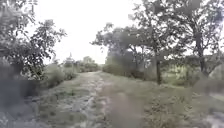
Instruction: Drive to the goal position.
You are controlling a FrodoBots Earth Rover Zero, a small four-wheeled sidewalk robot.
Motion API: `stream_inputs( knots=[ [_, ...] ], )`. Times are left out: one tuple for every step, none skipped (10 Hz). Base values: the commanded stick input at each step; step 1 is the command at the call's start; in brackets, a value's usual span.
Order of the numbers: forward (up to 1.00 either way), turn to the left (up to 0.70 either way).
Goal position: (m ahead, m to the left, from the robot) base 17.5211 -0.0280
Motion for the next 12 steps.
stream_inputs(
  knots=[
    [1.0, 0.0],
    [1.0, 0.0],
    [1.0, 0.0],
    [1.0, 0.0],
    [1.0, 0.11],
    [1.0, 0.27],
    [1.0, 0.27],
    [1.0, 0.27],
    [1.0, 0.18],
    [1.0, 0.0],
    [1.0, 0.0],
    [1.0, 0.0]
  ],
)
